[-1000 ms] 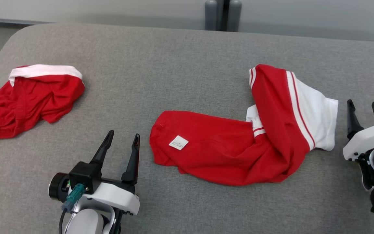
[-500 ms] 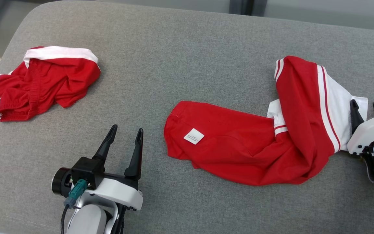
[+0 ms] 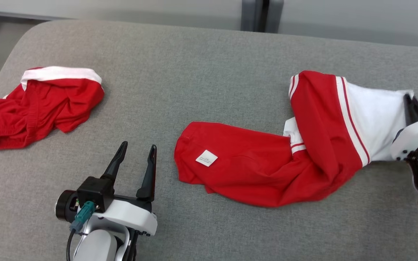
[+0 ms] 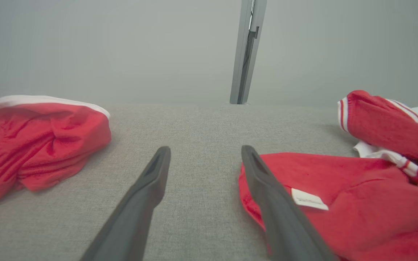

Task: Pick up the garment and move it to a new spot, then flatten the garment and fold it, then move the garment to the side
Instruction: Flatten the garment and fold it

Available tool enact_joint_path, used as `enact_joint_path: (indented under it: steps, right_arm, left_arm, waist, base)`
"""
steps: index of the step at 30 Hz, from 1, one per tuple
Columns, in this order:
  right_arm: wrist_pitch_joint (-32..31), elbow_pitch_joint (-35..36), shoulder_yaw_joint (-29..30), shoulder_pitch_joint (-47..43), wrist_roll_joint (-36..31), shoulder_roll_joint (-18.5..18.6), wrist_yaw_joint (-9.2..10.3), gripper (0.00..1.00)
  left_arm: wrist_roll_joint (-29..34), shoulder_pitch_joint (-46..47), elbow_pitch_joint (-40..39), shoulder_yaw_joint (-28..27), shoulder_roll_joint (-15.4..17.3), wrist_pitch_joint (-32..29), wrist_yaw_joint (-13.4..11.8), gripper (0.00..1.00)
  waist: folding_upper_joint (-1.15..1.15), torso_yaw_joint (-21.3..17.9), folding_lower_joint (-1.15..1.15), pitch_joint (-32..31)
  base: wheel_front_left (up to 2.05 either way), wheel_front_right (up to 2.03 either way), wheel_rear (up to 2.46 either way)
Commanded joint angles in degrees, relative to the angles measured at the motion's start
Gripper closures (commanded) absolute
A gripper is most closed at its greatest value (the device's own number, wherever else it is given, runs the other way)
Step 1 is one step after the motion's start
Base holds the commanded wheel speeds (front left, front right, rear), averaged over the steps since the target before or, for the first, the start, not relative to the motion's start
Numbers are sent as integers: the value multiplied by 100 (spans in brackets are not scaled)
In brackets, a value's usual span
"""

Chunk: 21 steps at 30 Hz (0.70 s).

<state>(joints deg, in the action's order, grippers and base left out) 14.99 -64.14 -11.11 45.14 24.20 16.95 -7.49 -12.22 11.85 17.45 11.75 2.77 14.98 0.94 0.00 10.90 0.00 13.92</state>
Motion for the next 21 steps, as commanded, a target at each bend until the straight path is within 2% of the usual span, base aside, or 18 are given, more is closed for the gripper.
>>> enact_joint_path:
  steps: [1,11,21]
  right_arm:
    - [33,117,62,-42,10,91,-1,100]
    - [28,1447,1000,-328,-388,159,-1,100]
    - [30,1851,1875,-1046,-1032,-226,-1,100]
  left_arm:
    - [18,-62,13,-36,20,17,-37,0]
    - [25,-336,53,-106,18,16,-46,0]
    - [-54,-577,41,-123,21,16,-104,0]
  waist:
    - [0,-108,0,-128]
    - [0,-545,0,-751]
    - [0,-869,0,-1104]
  base:
    - [0,0,0]
    - [0,0,0]
    - [0,0,0]
